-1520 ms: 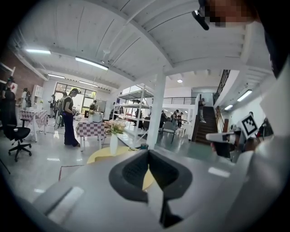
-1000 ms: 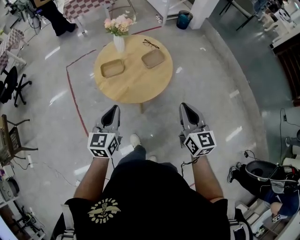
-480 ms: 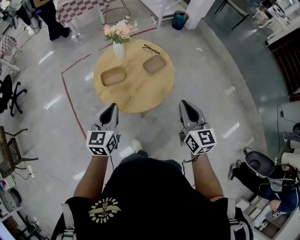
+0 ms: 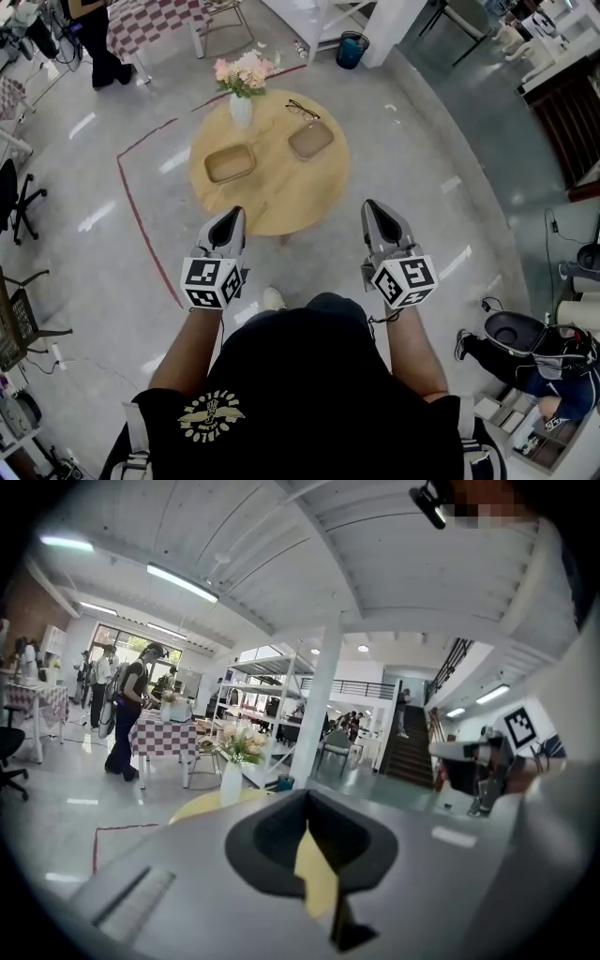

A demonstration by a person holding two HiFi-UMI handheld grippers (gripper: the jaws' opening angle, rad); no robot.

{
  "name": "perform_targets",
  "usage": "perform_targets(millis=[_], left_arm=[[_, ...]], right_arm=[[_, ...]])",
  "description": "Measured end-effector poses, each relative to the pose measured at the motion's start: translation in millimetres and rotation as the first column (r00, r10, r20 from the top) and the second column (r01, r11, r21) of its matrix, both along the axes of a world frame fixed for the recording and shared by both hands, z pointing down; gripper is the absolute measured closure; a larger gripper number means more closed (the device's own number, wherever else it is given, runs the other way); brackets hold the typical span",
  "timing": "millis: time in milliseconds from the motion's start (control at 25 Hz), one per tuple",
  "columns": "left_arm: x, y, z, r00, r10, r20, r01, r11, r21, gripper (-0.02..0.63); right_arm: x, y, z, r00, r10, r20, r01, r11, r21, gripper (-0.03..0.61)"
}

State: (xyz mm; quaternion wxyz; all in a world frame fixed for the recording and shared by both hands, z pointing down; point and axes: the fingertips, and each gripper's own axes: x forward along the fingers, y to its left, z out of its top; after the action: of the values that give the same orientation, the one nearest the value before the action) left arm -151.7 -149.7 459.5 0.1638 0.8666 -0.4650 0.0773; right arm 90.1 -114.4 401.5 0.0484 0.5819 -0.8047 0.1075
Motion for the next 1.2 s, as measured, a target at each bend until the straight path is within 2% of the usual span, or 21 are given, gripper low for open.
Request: perform_targets(millis=[520, 960, 1200], left_arm=[[-1, 6, -6, 1.0, 0.007, -0.03, -0.007, 1.0, 0.007, 0.611], [9, 12, 1, 1.0, 0.009, 0.014, -0.009, 1.0, -0.023, 0.611], [33, 6, 8, 1.0, 0.006, 0.027, -0.005, 0.999, -0.05, 0.611]], right_arm=[[3, 12, -9, 1.0, 0.023, -0.003, -0.023, 1.0, 0.004, 0.578], [10, 3, 1, 0.999, -0.009, 0.03, 0.009, 1.0, -0.009, 0.578], [33, -5, 9, 0.999, -0.018, 0.046, 0.019, 1.0, -0.023, 0.578]])
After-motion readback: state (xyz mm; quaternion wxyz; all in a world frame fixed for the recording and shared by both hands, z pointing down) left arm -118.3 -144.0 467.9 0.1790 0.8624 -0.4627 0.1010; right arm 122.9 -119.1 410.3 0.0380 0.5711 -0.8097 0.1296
